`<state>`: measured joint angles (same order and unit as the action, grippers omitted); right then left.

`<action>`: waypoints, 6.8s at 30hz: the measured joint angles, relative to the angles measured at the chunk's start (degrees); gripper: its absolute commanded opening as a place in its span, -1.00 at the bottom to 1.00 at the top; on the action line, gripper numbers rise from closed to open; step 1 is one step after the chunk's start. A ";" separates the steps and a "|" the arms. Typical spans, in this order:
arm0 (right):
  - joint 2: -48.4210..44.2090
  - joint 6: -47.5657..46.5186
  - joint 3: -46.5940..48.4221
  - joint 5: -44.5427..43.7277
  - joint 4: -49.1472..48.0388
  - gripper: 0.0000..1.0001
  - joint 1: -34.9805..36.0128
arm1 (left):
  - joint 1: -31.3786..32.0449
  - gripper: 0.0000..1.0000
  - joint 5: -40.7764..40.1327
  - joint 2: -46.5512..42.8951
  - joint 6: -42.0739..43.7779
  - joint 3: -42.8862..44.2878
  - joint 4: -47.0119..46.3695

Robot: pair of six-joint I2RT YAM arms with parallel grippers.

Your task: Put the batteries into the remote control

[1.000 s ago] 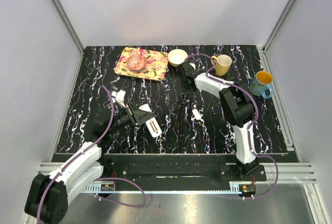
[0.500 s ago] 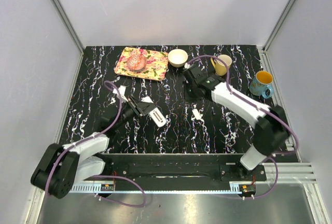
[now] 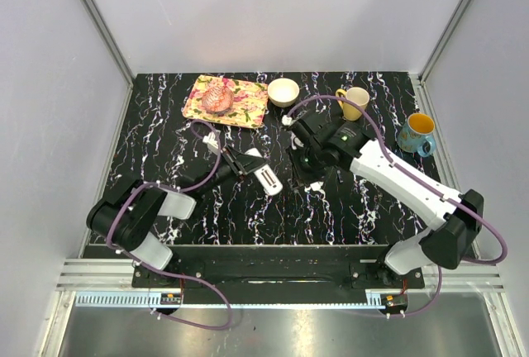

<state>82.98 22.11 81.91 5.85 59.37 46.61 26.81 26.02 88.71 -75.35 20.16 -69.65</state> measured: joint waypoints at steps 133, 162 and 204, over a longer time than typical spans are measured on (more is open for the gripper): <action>11.69 5.07 3.13 3.58 -3.85 -0.56 2.40 | 8.46 -1.00 -0.46 2.05 -4.15 1.99 2.73; 11.15 6.23 7.89 1.27 -3.15 0.07 2.51 | 9.77 -1.00 -1.25 2.01 -5.31 1.99 -0.81; -29.94 1.25 -38.32 4.81 -47.41 0.40 2.14 | 9.57 -1.00 4.94 0.85 -15.76 4.26 -1.95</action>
<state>53.04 23.35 43.59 10.66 11.97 48.75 36.38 30.96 89.56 -91.11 24.43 -71.59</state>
